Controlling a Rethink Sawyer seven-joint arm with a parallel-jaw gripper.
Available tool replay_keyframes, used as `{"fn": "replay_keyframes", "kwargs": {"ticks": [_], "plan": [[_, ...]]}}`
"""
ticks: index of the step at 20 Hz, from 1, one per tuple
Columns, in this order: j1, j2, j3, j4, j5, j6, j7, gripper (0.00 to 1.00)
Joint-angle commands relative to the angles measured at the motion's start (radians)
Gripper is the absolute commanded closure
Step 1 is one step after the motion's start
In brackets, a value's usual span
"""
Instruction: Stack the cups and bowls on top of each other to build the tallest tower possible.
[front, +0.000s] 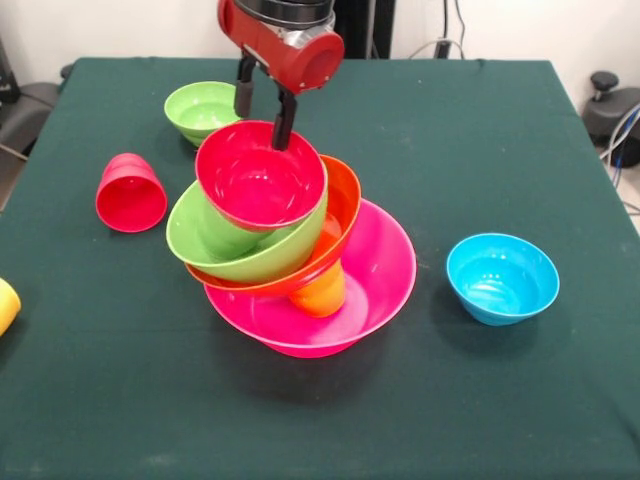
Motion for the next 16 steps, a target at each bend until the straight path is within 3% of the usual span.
{"fn": "replay_keyframes", "kwargs": {"ticks": [1, 16], "plan": [[0.047, 0.073, 0.066, -0.007, -0.01, 0.044, 0.002, 0.0], [0.059, 0.082, 0.064, -0.041, -0.002, 0.067, -0.008, 0.0]]}}
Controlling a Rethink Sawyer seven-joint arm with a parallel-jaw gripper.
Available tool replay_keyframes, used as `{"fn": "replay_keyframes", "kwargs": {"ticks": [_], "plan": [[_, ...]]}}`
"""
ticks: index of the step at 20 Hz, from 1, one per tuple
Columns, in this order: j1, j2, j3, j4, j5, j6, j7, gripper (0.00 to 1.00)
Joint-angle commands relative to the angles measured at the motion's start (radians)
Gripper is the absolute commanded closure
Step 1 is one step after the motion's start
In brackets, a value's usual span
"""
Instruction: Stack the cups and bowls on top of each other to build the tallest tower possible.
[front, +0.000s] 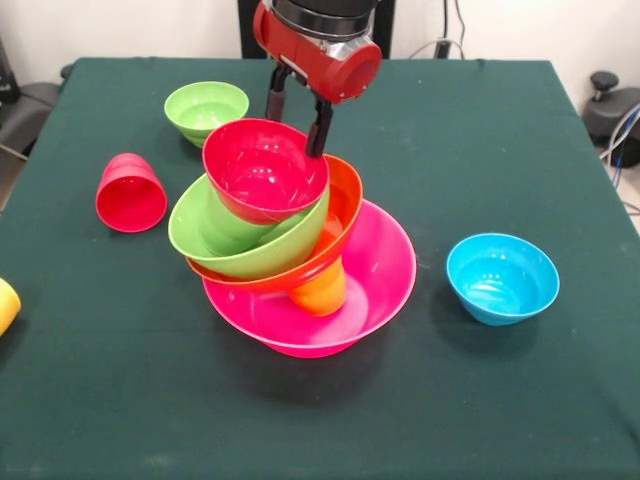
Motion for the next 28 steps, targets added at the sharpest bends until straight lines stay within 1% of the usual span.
{"fn": "replay_keyframes", "kwargs": {"ticks": [1, 6, 21, 28], "plan": [[0.022, 0.065, 0.063, -0.039, -0.004, 0.07, -0.009, 0.0], [0.025, 0.077, 0.063, -0.05, -0.004, 0.06, -0.004, 0.0], [0.037, 0.074, 0.058, -0.066, 0.007, 0.1, 0.004, 0.0], [0.035, 0.081, 0.06, -0.074, 0.008, 0.096, -0.006, 0.0]]}}
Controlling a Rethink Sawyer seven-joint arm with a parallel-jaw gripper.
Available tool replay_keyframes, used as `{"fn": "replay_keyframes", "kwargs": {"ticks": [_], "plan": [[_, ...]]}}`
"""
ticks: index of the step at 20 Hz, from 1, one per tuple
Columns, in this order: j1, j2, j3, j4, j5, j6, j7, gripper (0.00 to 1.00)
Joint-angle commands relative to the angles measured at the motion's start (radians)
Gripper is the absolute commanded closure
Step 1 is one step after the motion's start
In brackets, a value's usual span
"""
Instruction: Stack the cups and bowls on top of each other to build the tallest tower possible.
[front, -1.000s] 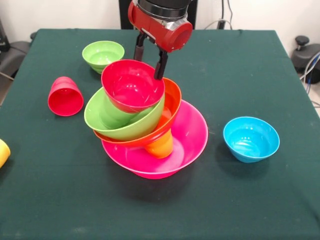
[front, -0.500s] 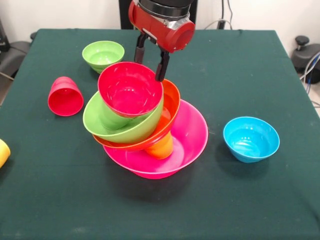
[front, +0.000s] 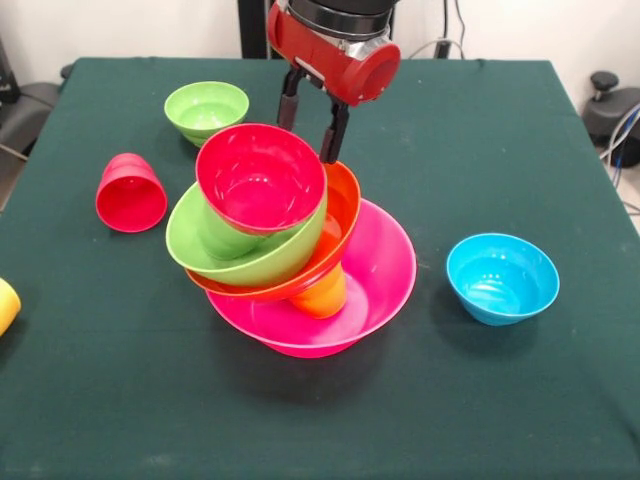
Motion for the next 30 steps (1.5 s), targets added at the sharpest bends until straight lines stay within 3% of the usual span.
{"fn": "replay_keyframes", "kwargs": {"ticks": [1, 11, 19, 30], "plan": [[0.014, 0.082, 0.062, -0.046, 0.002, 0.097, -0.007, 0.0], [0.01, 0.076, 0.059, -0.071, 0.018, 0.147, -0.02, 0.0], [0.056, 0.044, 0.032, -0.057, 0.046, 0.194, 0.062, 0.0], [0.1, 0.053, 0.003, -0.07, 0.06, 0.18, 0.069, 0.0]]}}
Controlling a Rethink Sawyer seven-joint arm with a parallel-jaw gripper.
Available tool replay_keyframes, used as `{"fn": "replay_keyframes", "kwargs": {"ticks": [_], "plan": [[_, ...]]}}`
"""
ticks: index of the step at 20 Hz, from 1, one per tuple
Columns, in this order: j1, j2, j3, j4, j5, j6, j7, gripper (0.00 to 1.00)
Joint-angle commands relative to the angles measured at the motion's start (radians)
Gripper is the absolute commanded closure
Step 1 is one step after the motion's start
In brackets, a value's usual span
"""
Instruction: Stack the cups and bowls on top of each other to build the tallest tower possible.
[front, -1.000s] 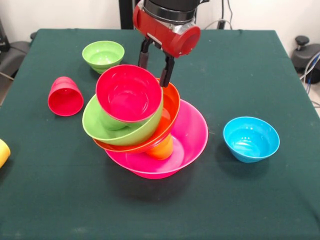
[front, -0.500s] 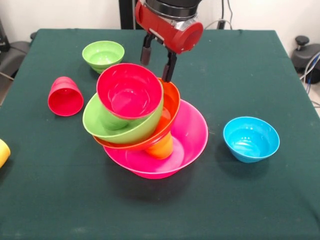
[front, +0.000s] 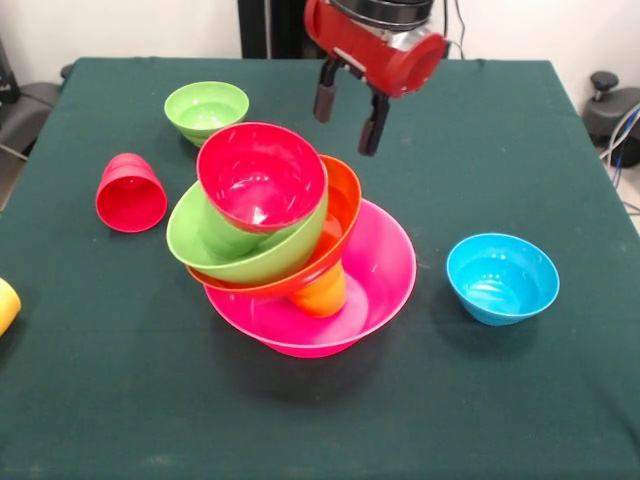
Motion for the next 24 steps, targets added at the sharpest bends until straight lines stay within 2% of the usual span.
{"fn": "replay_keyframes", "kwargs": {"ticks": [1, 12, 20, 24], "plan": [[0.036, 0.043, 0.04, -0.019, -0.009, 0.08, 0.029, 0.0], [-0.062, 0.093, 0.134, -0.088, -0.064, 0.059, -0.249, 0.0], [-0.076, 0.157, 0.151, -0.177, -0.088, 0.098, -0.257, 0.0], [-0.053, 0.174, 0.139, -0.209, -0.079, 0.126, -0.207, 0.0]]}}
